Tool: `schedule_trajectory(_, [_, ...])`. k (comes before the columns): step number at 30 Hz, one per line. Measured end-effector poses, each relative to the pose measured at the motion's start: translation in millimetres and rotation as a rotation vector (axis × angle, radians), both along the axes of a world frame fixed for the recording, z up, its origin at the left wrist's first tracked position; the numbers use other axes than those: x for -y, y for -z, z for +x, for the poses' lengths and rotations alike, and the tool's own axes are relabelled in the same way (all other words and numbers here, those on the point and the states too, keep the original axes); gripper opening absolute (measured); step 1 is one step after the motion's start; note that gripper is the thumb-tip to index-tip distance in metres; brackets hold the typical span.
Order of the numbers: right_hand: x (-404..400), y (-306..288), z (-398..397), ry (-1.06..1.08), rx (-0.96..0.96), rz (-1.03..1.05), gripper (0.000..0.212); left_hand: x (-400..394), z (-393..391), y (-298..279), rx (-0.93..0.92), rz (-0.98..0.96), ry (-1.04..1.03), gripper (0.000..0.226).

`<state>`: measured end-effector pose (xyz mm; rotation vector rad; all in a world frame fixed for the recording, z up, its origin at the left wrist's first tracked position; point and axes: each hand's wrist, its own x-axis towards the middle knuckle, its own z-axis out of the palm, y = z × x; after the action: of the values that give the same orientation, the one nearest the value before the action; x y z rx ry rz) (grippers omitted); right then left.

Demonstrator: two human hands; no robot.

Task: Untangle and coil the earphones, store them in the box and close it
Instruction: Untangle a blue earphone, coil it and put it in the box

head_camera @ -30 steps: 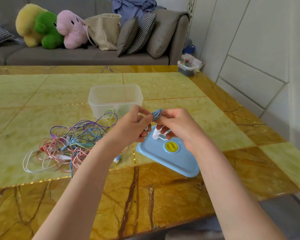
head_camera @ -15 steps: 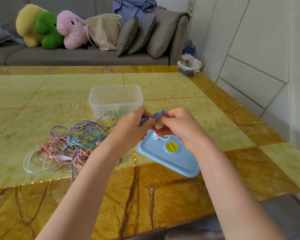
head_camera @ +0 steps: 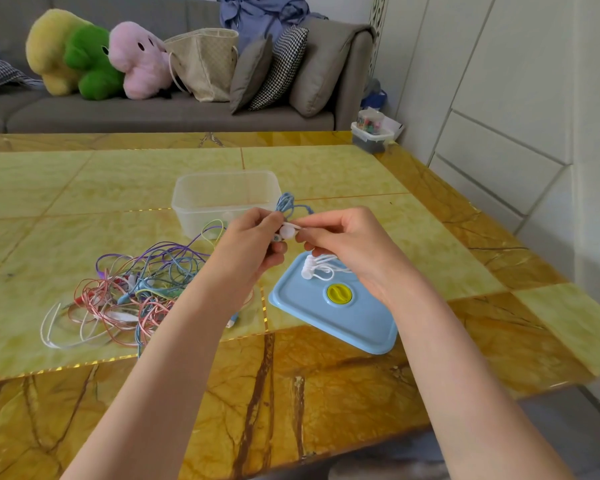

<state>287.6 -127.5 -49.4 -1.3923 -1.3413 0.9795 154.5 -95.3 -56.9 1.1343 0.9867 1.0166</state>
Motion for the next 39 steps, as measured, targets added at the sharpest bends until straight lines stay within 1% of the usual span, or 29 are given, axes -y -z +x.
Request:
schedule_trajectory(4, [-1.1,1.2,-0.5,-0.001,0.026,0.056,0.023,1.7,-3.1,-3.3,0.121,-0.071,0.043,0.020])
schedule_trajectory(5, [-2.0,2.7,-1.2,0.017,0.003,0.057,0.022,1.7,-3.4,-4.4,0.160,-0.089,0.056,0.020])
schedule_trajectory(8, [-4.6,6.0,-2.7,0.084,-0.146,0.042,0.015,1.9,-3.3,-7.7,0.309,-0.157,0.103,0.023])
schedule_trajectory(9, [-5.7,6.6,-3.1,0.099,-0.165,0.047,0.013,2.0,-3.3,-8.4,0.358,-0.180,0.124,0.023])
schedule_trajectory(10, [-7.0,7.2,-4.6,0.110,-0.141,0.065,0.013,1.9,-3.7,-8.7,0.403,-0.203,0.141,0.023])
schedule_trajectory(11, [-8.4,8.6,-6.3,0.128,-0.060,0.100,0.014,1.5,-3.9,-8.3,0.438,-0.225,0.148,0.023])
schedule_trajectory(12, [-9.7,10.4,-8.6,0.153,0.073,0.153,0.014,0.8,-3.9,-7.4,0.454,-0.243,0.142,0.022])
schedule_trajectory(13, [-10.5,12.5,-11.6,0.173,0.233,0.218,0.013,0.0,-3.8,-6.0,0.445,-0.255,0.125,0.022])
schedule_trajectory(15, [-10.2,16.5,-16.2,0.166,0.518,0.327,0.011,-0.8,-1.9,-1.4,0.361,-0.257,0.071,0.022])
schedule_trajectory(16, [-9.9,18.3,-16.7,0.148,0.610,0.364,0.012,-0.9,-0.7,1.1,0.305,-0.243,0.042,0.023])
schedule_trajectory(18, [-10.4,20.6,-15.5,0.112,0.688,0.403,0.016,-0.5,0.4,3.7,0.210,-0.203,0.005,0.025])
schedule_trajectory(20, [-11.2,21.8,-14.7,0.073,0.661,0.388,0.018,-0.3,0.3,3.6,0.173,-0.183,-0.011,0.024])
schedule_trajectory(23, [-11.5,23.0,-16.2,0.033,0.560,0.390,0.022,0.2,-1.8,2.5,0.126,-0.149,-0.018,0.022])
schedule_trajectory(25, [-11.5,23.5,-15.9,0.036,0.531,0.394,0.026,0.6,-3.7,3.8,0.050,-0.101,-0.003,0.023])
schedule_trajectory(28, [-10.0,23.6,-14.2,0.060,0.452,0.396,0.027,0.7,-5.4,3.3,-0.056,-0.048,0.036,0.025])
schedule_trajectory(30, [-9.2,22.0,-14.1,0.078,0.357,0.380,0.028,0.9,-5.5,0.2,-0.110,-0.003,0.055,0.029])
schedule_trajectory(33, [-8.4,17.2,-12.8,0.100,0.212,0.284,0.030,4.3,-5.3,-6.4,-0.176,0.073,0.085,0.040])
schedule_trajectory(35, [-7.4,14.6,-11.5,0.100,0.174,0.232,0.029,7.7,-5.6,-8.9,-0.215,0.107,0.120,0.048])
schedule_trajectory(37, [-7.0,13.9,-10.7,0.099,0.147,0.221,0.028,9.1,-5.4,-8.4,-0.239,0.140,0.130,0.046])
schedule_trajectory(39, [-7.0,13.5,-10.7,0.090,0.141,0.231,0.026,6.8,-5.2,-6.1,-0.242,0.154,0.086,0.042])
